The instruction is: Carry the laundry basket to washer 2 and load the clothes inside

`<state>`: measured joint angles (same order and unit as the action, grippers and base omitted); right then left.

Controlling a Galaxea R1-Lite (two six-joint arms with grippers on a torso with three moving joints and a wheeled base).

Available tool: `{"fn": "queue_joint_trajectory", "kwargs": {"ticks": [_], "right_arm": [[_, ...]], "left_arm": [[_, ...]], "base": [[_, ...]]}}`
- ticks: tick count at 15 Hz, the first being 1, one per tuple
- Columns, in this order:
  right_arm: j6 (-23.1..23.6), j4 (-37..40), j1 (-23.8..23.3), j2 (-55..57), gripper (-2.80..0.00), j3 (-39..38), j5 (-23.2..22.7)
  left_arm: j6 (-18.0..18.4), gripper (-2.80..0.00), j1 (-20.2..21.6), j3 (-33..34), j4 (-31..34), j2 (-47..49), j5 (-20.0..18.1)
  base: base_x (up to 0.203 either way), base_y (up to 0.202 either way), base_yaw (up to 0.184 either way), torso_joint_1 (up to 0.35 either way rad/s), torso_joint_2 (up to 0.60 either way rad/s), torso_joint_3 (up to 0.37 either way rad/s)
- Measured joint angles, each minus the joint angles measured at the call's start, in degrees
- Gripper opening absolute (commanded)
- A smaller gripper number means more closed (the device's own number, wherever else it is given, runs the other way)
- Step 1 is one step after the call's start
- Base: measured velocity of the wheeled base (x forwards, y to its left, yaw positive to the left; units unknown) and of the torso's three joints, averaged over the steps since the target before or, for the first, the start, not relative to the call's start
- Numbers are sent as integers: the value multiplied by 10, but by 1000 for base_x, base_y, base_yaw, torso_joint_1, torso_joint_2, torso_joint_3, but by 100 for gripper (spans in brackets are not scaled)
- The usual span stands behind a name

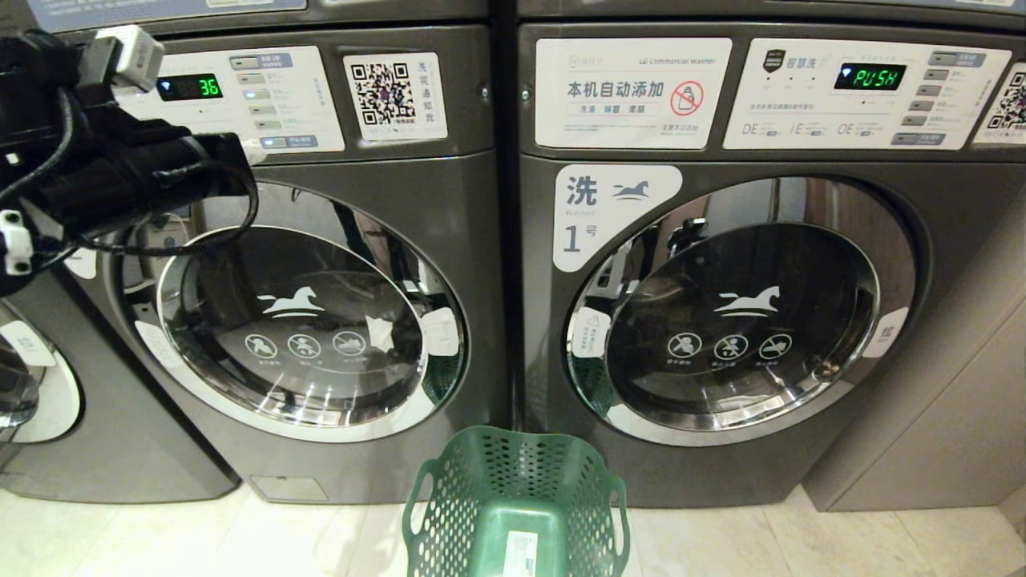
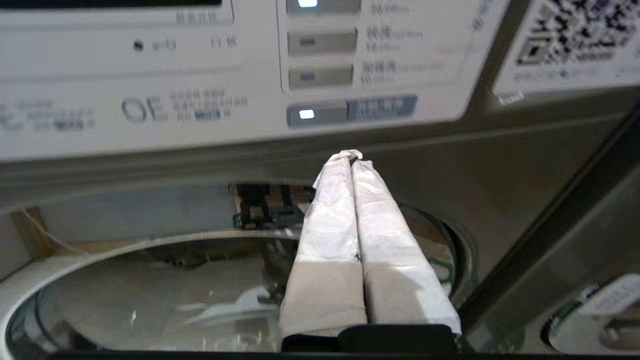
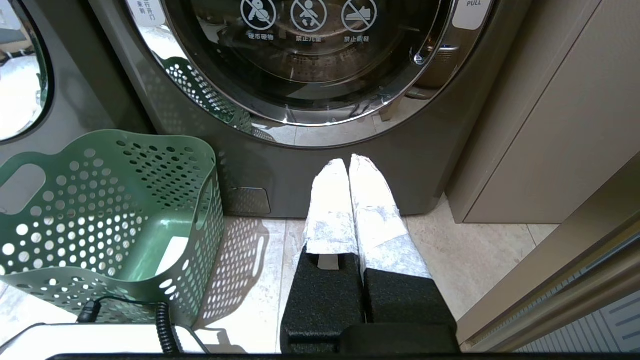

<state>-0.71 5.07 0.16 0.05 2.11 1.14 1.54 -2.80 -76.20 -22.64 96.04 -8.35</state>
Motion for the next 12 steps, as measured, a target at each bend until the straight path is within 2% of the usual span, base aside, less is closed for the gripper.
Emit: {"fn": "queue_joint_trajectory", "kwargs": {"ticks": [3,6,8,12], "right_arm": [[0,0,0,0,-280,0,0],[1,0,0,0,-280,0,0],[7,0,0,0,-280,0,-1],[19,1,0,0,-280,0,-4]], "left_arm": [[1,-280,0,133,25,-102,0],[7,-280,1,312,77,-274,1],[9,-280,3,437,137,-412,10],[12,-280,4,618,264,-652,23]], "base": [[0,0,0,0,0,0],[0,0,0,0,0,0],[0,0,0,0,0,0],[0,0,0,0,0,0]]}}
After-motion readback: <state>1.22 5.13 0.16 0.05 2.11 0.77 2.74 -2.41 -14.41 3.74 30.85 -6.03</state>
